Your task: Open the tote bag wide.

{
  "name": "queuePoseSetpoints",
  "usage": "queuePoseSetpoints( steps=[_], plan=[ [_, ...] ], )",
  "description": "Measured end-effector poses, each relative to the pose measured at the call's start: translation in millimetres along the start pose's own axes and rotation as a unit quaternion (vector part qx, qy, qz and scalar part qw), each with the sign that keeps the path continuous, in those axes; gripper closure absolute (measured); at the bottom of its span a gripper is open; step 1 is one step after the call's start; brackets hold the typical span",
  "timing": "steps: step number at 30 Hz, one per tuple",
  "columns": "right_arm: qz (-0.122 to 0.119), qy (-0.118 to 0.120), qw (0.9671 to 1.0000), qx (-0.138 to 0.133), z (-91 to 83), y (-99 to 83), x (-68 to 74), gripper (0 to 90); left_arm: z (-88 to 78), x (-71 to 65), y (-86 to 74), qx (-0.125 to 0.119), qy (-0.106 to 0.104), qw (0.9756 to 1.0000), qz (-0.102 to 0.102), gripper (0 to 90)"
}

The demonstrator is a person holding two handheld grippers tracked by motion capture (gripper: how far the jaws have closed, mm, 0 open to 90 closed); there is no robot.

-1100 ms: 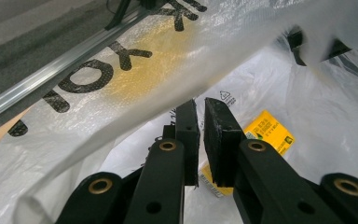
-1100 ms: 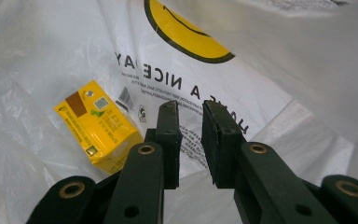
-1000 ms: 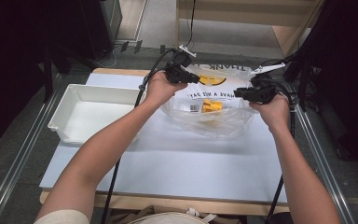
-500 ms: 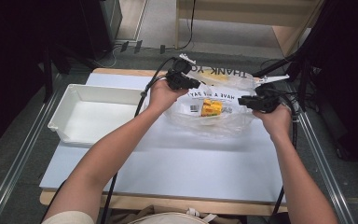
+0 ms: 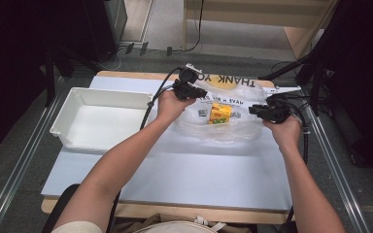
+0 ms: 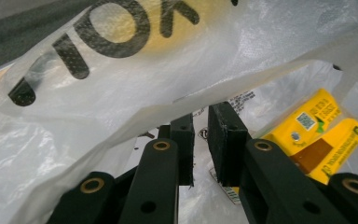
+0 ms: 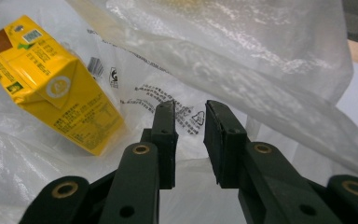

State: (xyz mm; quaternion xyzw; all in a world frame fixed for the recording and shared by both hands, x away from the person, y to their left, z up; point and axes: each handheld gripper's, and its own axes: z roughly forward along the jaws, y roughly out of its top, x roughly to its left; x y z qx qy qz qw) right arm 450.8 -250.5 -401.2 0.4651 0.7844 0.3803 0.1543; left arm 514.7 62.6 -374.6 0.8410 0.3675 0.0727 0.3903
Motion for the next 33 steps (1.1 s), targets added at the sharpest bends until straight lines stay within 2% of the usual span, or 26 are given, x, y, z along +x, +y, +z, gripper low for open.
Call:
queuePoseSetpoints(
  steps=[4,8,14,17,21,25,29,33],
  plan=[
    [0.003,-0.001,1.0,0.003,2.6,-2.8,-0.6,74.3,5.1,2.1,-2.6,0.003,0.002,1.0,-0.004,81.1],
    [0.0,-0.008,0.9999,-0.009,7.5,-8.9,-0.5,74.2,13.4,6.1,-8.8,-0.007,0.005,0.9998,-0.019,81.4],
    [0.005,-0.015,0.9999,-0.004,16.4,-18.2,-4.4,73.8,23.4,12.7,-19.8,0.001,0.005,0.9996,-0.029,81.5],
    [0.008,-0.019,0.9997,-0.012,19.8,-22.1,-7.1,73.8,27.6,16.7,-22.3,0.007,0.009,0.9995,-0.031,81.5],
    [0.023,-0.024,0.9994,-0.004,25.0,-29.5,-12.7,73.8,33.7,20.6,-25.6,0.011,0.008,0.9991,-0.04,81.4],
    [0.036,-0.028,0.9989,0.011,32.0,-38.1,-17.8,73.8,40.5,23.3,-30.7,0.017,0.01,0.999,-0.04,81.3],
    [0.04,-0.034,0.9986,0.011,37.1,-44.3,-20.9,73.8,48.1,27.9,-37.1,0.022,0.013,0.9984,-0.05,81.4],
    [0.044,-0.044,0.998,0.014,40.6,-50.5,-24.1,74.1,52.0,32.2,-42.0,0.025,0.019,0.9983,-0.05,81.7]
  ],
)
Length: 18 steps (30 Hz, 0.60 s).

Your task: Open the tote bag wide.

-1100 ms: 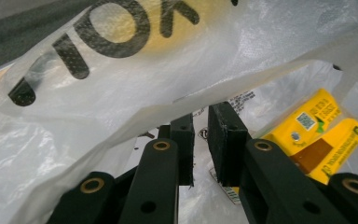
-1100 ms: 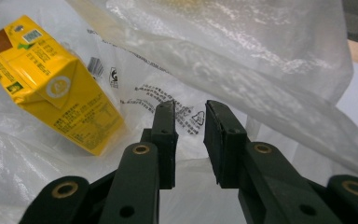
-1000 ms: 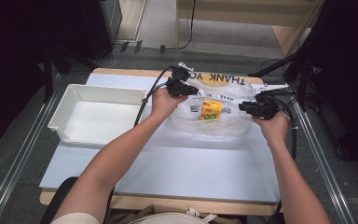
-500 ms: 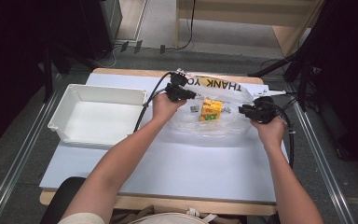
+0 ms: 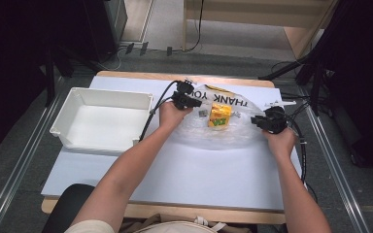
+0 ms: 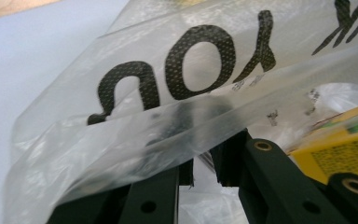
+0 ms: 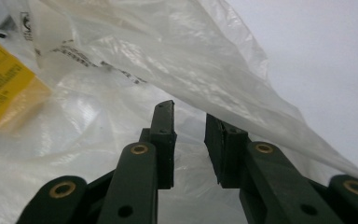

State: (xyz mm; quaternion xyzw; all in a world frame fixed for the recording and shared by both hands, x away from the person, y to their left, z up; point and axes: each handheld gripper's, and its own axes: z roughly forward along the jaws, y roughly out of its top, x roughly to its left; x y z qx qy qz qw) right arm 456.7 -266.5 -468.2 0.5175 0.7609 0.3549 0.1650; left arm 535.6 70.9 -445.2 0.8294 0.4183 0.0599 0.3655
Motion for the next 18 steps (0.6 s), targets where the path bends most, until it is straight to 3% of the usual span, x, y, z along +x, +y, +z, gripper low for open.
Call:
queuePoseSetpoints(
  steps=[5,13,14,15,18],
  plan=[
    [0.006,-0.014,0.9998,0.01,3.5,-5.8,-5.1,77.4,2.2,5.4,-2.6,0.006,0.008,0.9999,-0.004,82.2],
    [0.021,-0.044,0.9987,0.014,1.2,-12.3,-15.1,88.4,4.9,16.0,-7.0,0.019,0.041,0.9988,-0.018,84.1],
    [0.044,-0.045,0.9979,0.012,-1.1,-14.3,-20.8,90.0,6.0,18.8,-8.9,0.024,0.047,0.9984,-0.021,84.2],
    [0.051,-0.043,0.9977,0.012,-2.3,-15.3,-23.1,90.0,6.3,19.7,-9.9,0.023,0.049,0.9982,-0.025,84.7],
    [0.047,-0.05,0.9975,0.015,-5.6,-17.5,-26.6,90.0,6.8,20.3,-10.1,0.019,0.051,0.998,-0.031,85.6]
  ],
)
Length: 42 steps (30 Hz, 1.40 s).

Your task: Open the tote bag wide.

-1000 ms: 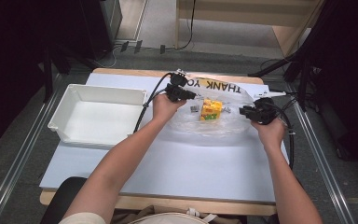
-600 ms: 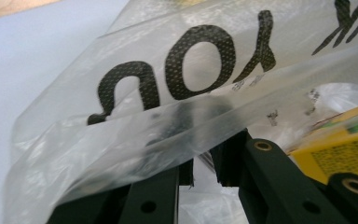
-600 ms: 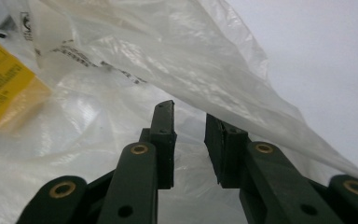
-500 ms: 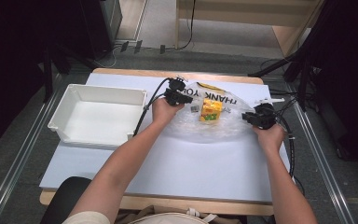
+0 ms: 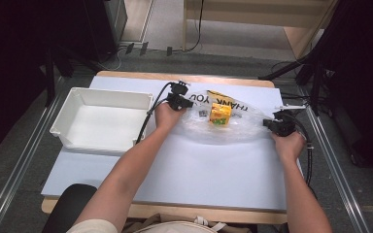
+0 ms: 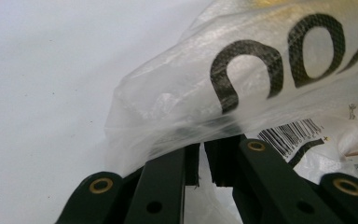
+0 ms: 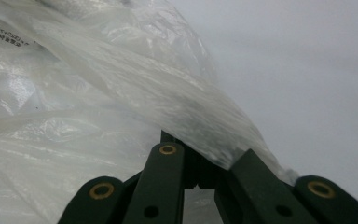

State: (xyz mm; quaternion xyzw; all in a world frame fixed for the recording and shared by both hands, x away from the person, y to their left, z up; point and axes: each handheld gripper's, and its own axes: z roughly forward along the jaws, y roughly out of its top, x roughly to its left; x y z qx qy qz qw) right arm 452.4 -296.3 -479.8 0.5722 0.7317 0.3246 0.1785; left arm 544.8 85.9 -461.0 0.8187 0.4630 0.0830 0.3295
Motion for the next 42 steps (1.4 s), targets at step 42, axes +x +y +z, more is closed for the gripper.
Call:
queuePoseSetpoints(
  steps=[42],
  plan=[
    [-0.009,-0.026,0.9994,-0.022,-11.7,-16.1,-19.9,90.0,-0.8,5.2,-6.9,-0.032,0.058,0.9978,-0.01,90.0]
  ],
)
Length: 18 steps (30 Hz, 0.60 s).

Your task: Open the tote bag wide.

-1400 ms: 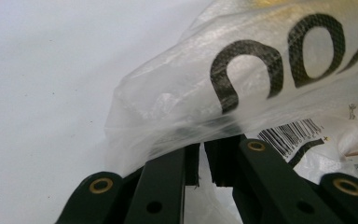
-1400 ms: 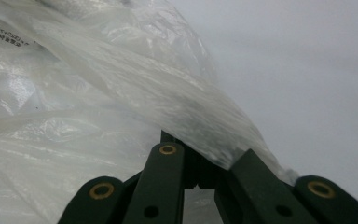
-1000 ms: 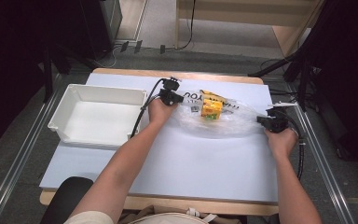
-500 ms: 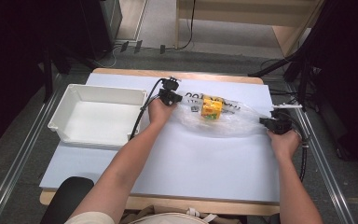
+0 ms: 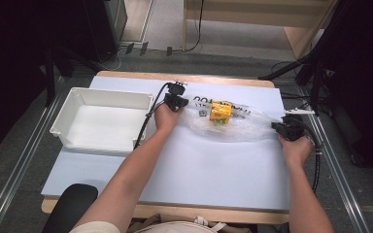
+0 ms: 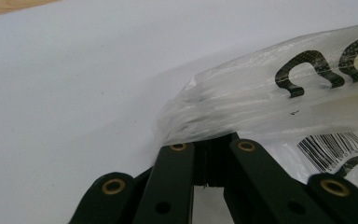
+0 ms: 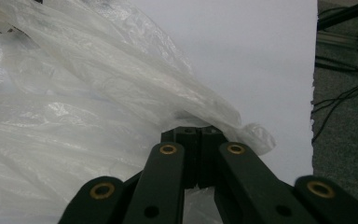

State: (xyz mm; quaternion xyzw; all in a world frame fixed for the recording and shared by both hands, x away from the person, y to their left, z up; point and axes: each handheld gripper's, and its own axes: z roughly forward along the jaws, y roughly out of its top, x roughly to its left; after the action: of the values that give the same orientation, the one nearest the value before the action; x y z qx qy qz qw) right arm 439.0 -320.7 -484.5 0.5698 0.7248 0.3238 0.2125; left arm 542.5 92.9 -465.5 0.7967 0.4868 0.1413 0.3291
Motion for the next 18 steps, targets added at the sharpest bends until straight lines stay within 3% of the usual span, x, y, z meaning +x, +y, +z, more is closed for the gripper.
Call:
queuePoseSetpoints(
  steps=[5,10,13,15,16,18],
  plan=[
    [-0.013,-0.007,0.9998,-0.013,0.8,-2.6,0.6,90.0,0.1,-0.2,-1.9,-0.007,0.0,1.0,-0.006,90.0],
    [-0.005,-0.009,0.9997,-0.023,1.7,-4.4,-0.8,90.0,0.4,0.8,-2.6,-0.011,-0.003,0.9999,-0.009,90.0],
    [0.018,-0.007,0.9996,-0.019,1.7,-3.6,-1.2,90.0,0.3,-3.5,-1.6,-0.007,0.011,0.9999,0.002,90.0],
    [0.018,-0.014,0.9996,-0.014,1.9,-2.0,0.7,90.0,0.2,-4.2,-0.1,-0.001,0.013,0.9999,0.0,90.0],
    [0.011,-0.021,0.9997,-0.009,1.8,0.1,3.7,90.0,-0.5,-2.7,3.5,0.013,0.003,0.9999,-0.01,90.0],
    [0.015,-0.017,0.9997,-0.005,1.4,1.2,3.5,90.0,-0.8,-1.7,5.0,0.019,-0.004,0.9997,-0.017,90.0]
  ],
)
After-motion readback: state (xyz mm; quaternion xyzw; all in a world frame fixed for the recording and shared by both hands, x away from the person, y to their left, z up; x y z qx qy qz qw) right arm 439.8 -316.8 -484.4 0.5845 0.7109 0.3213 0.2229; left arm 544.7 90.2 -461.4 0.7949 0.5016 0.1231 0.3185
